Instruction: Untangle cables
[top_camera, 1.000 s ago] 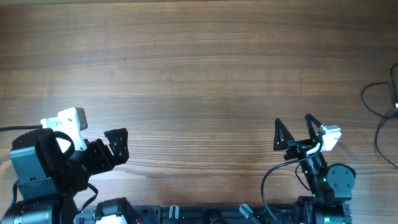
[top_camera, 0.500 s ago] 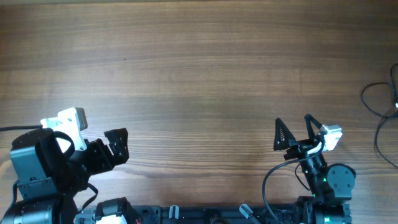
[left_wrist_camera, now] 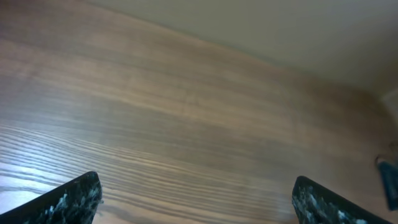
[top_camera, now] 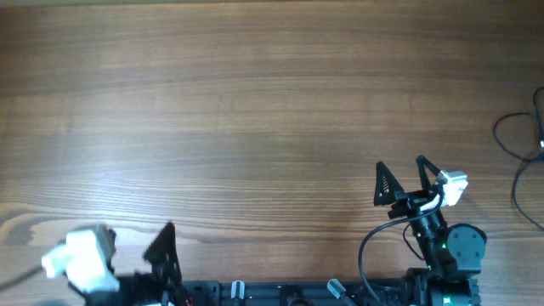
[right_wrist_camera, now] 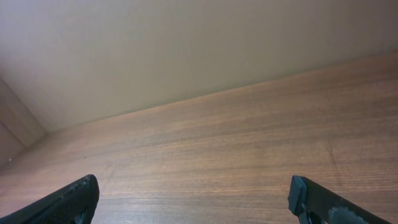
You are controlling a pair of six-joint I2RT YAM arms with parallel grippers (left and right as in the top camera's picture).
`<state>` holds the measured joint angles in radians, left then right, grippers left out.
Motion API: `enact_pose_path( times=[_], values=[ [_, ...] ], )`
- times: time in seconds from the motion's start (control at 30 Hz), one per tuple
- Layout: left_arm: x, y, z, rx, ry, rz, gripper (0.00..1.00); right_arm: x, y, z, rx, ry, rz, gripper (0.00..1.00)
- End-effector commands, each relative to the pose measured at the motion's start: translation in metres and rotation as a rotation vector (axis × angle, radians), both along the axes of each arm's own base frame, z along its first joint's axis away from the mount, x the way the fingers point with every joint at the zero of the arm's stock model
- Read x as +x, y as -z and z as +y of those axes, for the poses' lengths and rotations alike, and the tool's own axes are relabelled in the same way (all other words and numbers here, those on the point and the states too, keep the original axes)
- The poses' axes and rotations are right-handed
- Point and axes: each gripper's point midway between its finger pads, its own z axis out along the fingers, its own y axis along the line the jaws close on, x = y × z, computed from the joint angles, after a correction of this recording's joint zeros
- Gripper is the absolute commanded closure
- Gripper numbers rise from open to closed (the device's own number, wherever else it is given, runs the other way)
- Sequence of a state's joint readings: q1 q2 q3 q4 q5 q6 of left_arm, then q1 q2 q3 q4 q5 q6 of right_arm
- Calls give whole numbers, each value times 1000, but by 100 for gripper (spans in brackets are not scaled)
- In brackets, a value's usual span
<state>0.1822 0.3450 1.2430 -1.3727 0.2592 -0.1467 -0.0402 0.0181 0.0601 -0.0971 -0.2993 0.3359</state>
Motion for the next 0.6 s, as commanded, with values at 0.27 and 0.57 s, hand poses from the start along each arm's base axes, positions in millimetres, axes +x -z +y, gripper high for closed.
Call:
enact_pose_path(
  times=[0.27,0.57],
  values=[
    [-77,36,-12,-131,-79,-91,0,-1,-1,2,6,-13,-9,0],
    [0,42,-45,-110,216,-191,0,-1,-1,2,6,-13,-9,0]
  ],
)
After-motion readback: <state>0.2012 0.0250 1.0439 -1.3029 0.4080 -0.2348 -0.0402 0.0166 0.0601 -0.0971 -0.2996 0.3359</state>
